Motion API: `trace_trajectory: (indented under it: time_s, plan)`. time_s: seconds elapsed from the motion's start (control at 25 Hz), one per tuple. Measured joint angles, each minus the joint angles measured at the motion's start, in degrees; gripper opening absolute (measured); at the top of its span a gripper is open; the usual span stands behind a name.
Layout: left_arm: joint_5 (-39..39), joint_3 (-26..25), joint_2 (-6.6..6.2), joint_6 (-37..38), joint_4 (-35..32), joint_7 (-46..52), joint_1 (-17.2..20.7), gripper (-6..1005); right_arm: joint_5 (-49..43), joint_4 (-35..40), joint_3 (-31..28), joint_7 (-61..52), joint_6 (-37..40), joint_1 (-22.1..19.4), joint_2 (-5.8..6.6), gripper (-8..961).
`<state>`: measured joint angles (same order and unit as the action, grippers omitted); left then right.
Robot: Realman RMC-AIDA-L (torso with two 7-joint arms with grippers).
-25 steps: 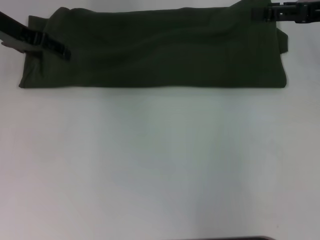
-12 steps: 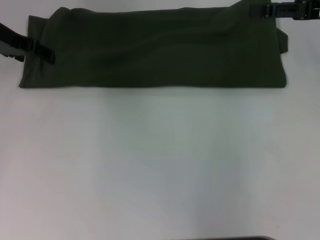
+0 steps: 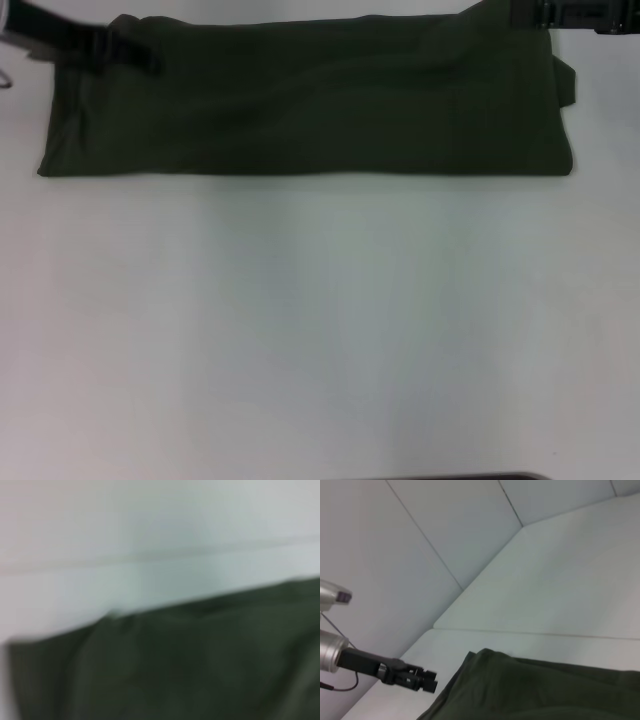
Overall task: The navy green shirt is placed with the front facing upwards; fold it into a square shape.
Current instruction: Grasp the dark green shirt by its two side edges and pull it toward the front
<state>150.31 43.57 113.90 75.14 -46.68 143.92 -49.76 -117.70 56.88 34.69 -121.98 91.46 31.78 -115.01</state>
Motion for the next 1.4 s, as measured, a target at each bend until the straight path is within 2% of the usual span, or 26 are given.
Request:
trace_trajectory:
  time_s: [0.12, 0.24, 0.32, 0.44, 0.52, 0.6, 0.72, 0.96, 1.12, 1.24, 1.4]
  plan:
    - [-9.62, -0.41, -0.33, 0.62, 1.74, -3.06, -0.35, 876, 0.08, -0.22, -0.65, 1.02, 0.02, 0.11, -0.11, 930]
    - [-21.02, -3.26, -1.54, 2.47, 7.69, -9.01, -0.54, 876, 0.09, -0.30, -0.73, 1.96, 0.03, 0.30, -0.36, 930]
    - [-26.89, -6.47, -3.29, 5.63, 12.68, -13.36, -0.68, 876, 0.11, -0.29, -0.75, 2.20, 0.07, 0.46, -0.37, 930]
    - [-31.42, -10.48, -5.79, 8.61, 17.71, -15.73, -0.21, 877, 0.12, -0.21, -0.77, 2.30, 0.04, 0.56, -0.32, 930]
    - [-32.50, -12.78, -6.55, 9.01, 18.35, -15.84, 0.96, 876, 0.18, -0.09, -0.77, 2.44, -0.07, 0.58, -0.29, 930]
    - [-32.72, -14.35, -6.67, 8.21, 17.68, -15.42, 2.49, 876, 0.29, 0.00, -0.77, 2.51, -0.11, 0.58, -0.29, 930]
    - [-31.42, -13.61, -6.49, 5.61, 16.10, -14.33, 3.61, 877, 0.53, 0.02, -1.00, 2.45, -0.18, 0.57, -0.30, 929]
    - [-22.70, -2.61, -4.22, -2.37, 9.55, -10.94, 3.86, 877, 0.56, 0.18, -1.31, 2.56, -0.40, 0.35, -0.35, 929]
    - [-18.61, 1.15, -3.03, -5.02, 7.19, -11.20, 3.82, 877, 0.61, 0.28, -1.31, 3.69, -0.73, 0.03, -0.45, 929]
    - [-15.99, 1.43, -3.13, -4.74, 6.98, -10.93, 3.83, 877, 0.64, 0.32, -1.56, 4.42, -1.03, -0.32, -0.63, 929]
    - [-12.53, 0.86, -4.48, -2.61, 6.95, -8.37, 3.99, 877, 0.65, 0.32, -2.97, 5.53, -1.19, -0.80, -0.88, 929]
